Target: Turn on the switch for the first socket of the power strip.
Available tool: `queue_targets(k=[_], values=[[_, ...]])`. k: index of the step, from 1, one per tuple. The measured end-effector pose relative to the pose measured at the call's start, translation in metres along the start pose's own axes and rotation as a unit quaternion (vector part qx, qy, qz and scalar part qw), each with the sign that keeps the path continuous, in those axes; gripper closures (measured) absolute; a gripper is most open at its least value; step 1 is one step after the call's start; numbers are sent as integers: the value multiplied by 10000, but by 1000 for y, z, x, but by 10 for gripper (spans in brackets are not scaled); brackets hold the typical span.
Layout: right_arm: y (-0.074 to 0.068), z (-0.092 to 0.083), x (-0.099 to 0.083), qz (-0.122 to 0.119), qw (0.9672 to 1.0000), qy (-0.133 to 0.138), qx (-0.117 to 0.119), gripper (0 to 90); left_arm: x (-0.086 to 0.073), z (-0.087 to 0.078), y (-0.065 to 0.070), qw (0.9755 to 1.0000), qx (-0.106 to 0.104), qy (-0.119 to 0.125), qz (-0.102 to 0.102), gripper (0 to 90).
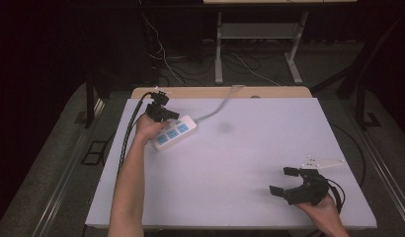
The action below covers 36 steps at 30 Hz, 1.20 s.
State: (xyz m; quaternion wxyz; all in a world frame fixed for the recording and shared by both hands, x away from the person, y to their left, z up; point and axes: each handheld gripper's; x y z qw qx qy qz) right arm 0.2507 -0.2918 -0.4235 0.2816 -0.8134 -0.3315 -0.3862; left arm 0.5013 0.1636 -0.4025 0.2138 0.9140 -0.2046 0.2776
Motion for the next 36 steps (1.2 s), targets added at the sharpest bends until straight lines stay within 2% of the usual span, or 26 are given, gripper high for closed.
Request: queue_targets(k=[5,7,9,14,20,26,29,31,33,36], values=[[0,1,0,0,10000,0,5,2,-6,5,4,9998,111,-95,133,893],[0,1,0,-12,10000,0,9,2,-8,4,4,9996,256,20,81,892],[-1,1,0,-9,10000,0,14,2,-8,3,2,9996,264,10,49,892],[-1,1,0,-3,10000,0,17,2,-9,3,4,9994,336,-26,114,893],[-1,1,0,-3,10000,-2,8,2,-11,6,4,9998,211,61,38,894],[-1,0,0,-10,10000,14,1,2,-12,7,3,9998,195,58,-64,897],[-1,0,0,-10,10000,24,-4,2,-15,7,2,9997,166,158,-107,898],[-1,-1,0,-10,10000,32,-9,2,-17,7,3,9995,198,235,-54,899],[0,-1,0,8,10000,34,-13,2,-18,8,4,9994,224,245,-72,900],[0,-1,0,8,10000,30,-14,2,-17,8,6,9993,299,203,40,900]])
Point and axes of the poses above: each handheld gripper's, and its own axes: z roughly forward along the jaws, x roughly out of its top, y roughly to its right, and after that the axes turned 8 degrees about -z, right-handed
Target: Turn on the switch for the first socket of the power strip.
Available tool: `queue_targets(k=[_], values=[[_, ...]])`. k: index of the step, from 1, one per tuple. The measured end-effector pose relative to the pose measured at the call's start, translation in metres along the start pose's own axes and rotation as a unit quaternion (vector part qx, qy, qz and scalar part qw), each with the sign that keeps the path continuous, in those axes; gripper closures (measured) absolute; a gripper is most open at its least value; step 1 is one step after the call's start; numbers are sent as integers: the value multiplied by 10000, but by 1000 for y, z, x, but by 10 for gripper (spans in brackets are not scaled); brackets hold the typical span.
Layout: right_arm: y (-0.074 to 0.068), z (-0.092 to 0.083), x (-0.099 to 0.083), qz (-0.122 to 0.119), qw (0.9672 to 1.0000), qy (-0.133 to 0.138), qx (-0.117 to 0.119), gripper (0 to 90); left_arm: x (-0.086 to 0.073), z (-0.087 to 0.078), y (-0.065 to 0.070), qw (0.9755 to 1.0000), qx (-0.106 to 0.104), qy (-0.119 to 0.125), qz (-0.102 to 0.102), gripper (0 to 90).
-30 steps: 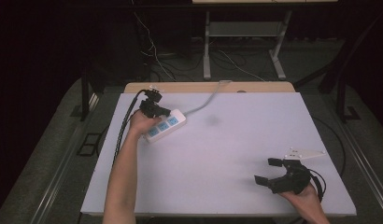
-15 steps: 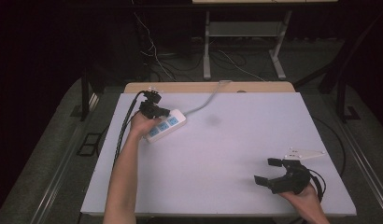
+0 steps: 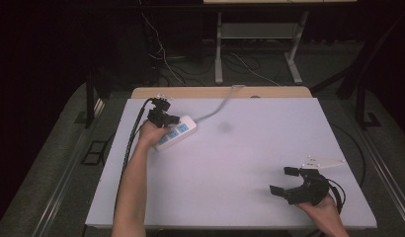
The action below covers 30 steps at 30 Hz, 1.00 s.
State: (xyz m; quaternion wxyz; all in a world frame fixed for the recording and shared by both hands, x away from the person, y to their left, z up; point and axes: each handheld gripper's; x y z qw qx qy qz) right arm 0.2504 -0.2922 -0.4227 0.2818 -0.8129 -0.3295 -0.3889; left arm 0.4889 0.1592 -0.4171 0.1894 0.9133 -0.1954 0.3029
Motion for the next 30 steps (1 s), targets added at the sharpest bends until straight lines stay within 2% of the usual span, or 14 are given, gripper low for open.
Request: queue_targets(k=[3,8,21,24,26,28,29,30], values=[[0,0,0,-7,10000,7,-2,2,-1,0,-1,9999,-53,50,-113,900],[1,-1,0,-3,10000,11,-16,2,-1,0,-1,9998,-52,29,-186,899],[2,-2,0,28,10000,40,-32,2,1,0,2,9999,77,-11,-153,898],[2,-2,0,35,10000,46,-38,2,1,-1,2,9997,64,6,-225,898],[2,-3,0,35,10000,60,-42,2,1,-2,1,9998,70,-19,-197,898],[3,-3,-1,31,10000,64,-49,2,1,-4,0,9994,-142,95,-286,897],[3,-3,-1,47,10000,64,-50,2,2,-6,0,9988,-236,231,-358,898],[3,-3,-1,61,9999,68,-49,2,3,-9,0,9986,-256,315,-353,897]])
Point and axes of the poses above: each handheld gripper's, and its own axes: z roughly forward along the jaws, x roughly out of its top, y roughly to its right, and after that the axes turned 8 degrees about -z, right-handed
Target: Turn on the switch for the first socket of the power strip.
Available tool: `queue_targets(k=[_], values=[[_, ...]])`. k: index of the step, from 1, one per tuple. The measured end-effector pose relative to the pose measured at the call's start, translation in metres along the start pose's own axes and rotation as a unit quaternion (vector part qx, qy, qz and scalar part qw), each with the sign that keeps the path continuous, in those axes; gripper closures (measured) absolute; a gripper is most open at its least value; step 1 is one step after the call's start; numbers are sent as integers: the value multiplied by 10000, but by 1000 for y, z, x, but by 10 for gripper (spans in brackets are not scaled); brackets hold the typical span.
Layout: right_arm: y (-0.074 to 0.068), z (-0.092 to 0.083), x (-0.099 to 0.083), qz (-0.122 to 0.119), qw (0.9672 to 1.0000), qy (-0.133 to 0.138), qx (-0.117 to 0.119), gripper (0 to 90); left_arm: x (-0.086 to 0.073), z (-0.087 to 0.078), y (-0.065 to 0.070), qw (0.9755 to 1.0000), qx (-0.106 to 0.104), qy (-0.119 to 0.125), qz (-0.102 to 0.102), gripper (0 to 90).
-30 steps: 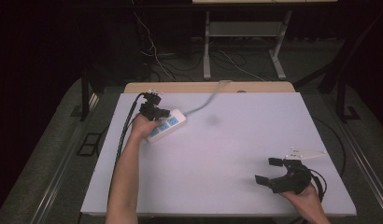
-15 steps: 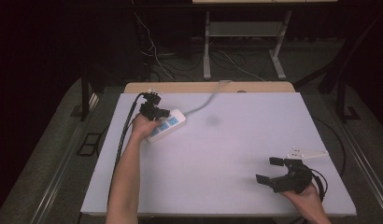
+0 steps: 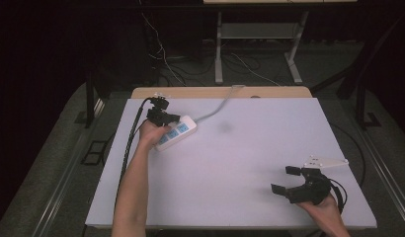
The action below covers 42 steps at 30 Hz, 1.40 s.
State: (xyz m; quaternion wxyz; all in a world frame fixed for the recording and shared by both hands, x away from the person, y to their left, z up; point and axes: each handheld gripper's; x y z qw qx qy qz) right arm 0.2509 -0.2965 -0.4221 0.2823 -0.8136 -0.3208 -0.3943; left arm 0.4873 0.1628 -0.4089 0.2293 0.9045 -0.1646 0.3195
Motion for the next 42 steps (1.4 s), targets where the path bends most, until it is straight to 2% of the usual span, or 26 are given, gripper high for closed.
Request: queue_targets(k=[3,14,18,28,34,37,40,41,42], values=[[1,1,0,27,10000,-11,-5,2,5,-7,2,9999,-10,161,13,897],[0,1,0,22,10000,-1,-1,2,9,-34,6,9993,78,355,66,896],[0,0,0,31,10000,9,-5,2,10,-43,11,9992,109,360,106,895],[2,-1,0,122,9999,107,52,2,10,-65,32,9987,26,489,169,890],[3,-2,-1,156,9997,162,77,2,4,-77,43,9980,5,590,229,770],[3,-2,0,150,9997,171,93,2,0,-83,44,9977,52,648,182,656],[3,-3,0,155,9997,175,94,2,-5,-89,44,9972,-43,733,104,585],[3,-3,-1,162,9997,175,95,2,-7,-90,44,9972,-113,735,74,545],[3,-3,-1,166,9997,175,98,2,-9,-91,43,9974,-150,702,35,464]])
Point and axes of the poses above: each handheld gripper's, and its own axes: z roughly forward along the jaws, x roughly out of its top, y roughly to its right, and after that the axes turned 8 degrees about -z, right-handed
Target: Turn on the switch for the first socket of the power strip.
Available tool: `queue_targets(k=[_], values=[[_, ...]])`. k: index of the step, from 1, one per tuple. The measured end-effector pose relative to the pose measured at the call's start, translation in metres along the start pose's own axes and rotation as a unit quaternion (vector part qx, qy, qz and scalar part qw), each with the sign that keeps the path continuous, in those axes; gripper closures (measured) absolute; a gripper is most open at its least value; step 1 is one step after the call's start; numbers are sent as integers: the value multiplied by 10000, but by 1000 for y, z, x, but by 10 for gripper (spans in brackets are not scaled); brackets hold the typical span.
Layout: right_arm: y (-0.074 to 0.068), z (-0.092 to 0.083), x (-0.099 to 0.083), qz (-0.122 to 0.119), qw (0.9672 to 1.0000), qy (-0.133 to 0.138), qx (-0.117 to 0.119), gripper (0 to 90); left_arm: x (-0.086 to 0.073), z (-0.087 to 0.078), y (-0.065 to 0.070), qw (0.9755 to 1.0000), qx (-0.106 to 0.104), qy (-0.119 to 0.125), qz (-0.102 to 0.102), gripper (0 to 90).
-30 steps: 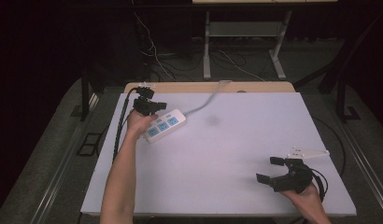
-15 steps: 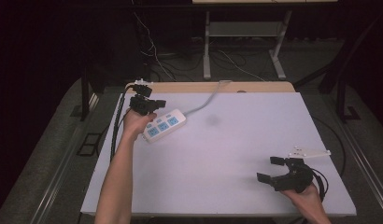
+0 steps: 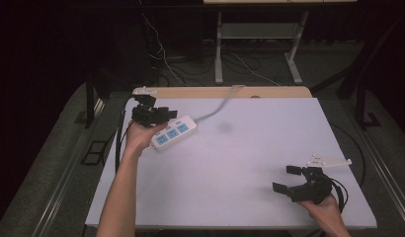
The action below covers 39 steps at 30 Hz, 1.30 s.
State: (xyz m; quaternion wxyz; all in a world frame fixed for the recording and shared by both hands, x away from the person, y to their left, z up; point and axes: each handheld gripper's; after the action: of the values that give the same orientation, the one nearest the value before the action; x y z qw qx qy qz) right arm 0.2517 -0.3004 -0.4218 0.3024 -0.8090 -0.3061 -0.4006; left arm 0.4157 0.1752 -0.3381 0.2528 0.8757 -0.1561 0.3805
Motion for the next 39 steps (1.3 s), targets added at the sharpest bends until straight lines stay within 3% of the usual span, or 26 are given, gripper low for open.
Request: queue_targets(k=[5,12,21,33,39], values=[[0,0,0,9,10000,2,9,2,-11,-6,-1,9998,-149,-127,-62,193],[1,1,0,15,10000,-1,8,2,-27,-9,5,9991,-275,-311,-19,5],[1,0,0,19,10000,7,2,2,-44,-20,17,9990,-437,-66,70,0],[0,1,0,9,10000,0,-3,2,-70,-30,36,9976,-591,160,337,0],[0,0,0,23,10000,10,-10,2,-90,-29,43,9967,-664,106,447,0]])
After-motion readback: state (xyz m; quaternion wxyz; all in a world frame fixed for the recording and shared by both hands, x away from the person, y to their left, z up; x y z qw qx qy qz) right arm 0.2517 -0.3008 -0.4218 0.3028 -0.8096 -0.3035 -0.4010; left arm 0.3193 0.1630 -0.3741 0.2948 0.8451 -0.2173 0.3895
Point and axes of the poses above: each handheld gripper's, and its own axes: z roughly forward along the jaws, x roughly out of its top, y roughly to its right, and after that the axes turned 8 degrees about -z, right-handed
